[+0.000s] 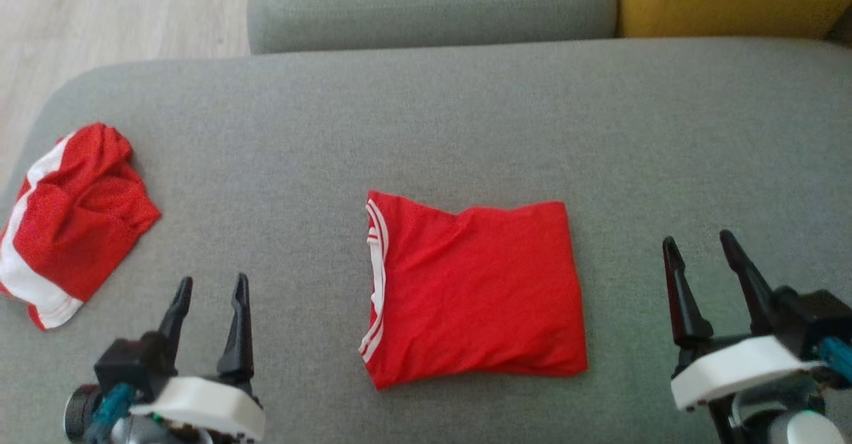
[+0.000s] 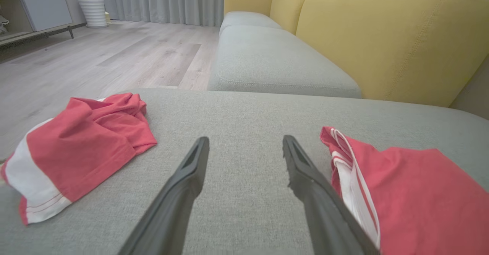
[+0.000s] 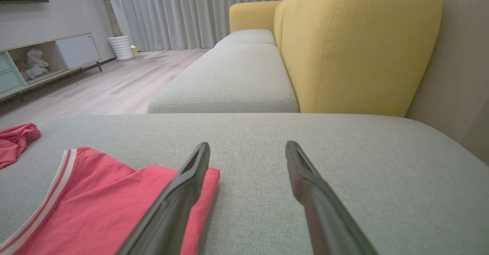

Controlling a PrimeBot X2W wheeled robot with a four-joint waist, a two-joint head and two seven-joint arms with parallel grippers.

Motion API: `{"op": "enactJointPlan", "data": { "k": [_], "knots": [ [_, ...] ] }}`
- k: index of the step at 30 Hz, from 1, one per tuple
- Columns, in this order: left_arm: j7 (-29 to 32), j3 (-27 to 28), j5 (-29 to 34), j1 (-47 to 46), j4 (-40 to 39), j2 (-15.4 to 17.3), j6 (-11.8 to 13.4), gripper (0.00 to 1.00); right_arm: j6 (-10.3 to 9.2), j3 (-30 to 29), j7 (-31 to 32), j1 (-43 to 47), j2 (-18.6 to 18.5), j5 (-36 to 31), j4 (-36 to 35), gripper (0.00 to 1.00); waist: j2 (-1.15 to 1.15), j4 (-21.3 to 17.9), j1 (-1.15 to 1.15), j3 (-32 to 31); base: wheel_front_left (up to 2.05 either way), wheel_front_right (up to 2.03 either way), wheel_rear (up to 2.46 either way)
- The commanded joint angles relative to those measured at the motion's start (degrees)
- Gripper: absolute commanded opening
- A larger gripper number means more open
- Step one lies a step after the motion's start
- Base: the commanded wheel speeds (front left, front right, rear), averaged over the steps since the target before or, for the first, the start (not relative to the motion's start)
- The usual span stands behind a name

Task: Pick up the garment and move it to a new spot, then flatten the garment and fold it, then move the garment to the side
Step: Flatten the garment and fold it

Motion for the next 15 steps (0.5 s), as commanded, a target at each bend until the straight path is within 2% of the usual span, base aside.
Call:
{"op": "enactJointPlan", "data": {
  "k": [1,15],
  "knots": [
    [0.0,2.1,0.5,-1.1,-1.8,1.6,0.3,1.0,0.37,1.3,0.3,-0.4,-0.3,0.0,-2.8,1.0,0.0,0.1,0.0,-1.2,0.0,0.0,0.0],
    [2.9,1.2,-0.3,2.3,-4.4,2.4,1.6,1.0,0.37,2.1,1.2,4.0,-0.3,1.8,-5.9,1.0,0.0,0.2,0.0,-4.5,0.0,0.0,0.0]
  ]
}}
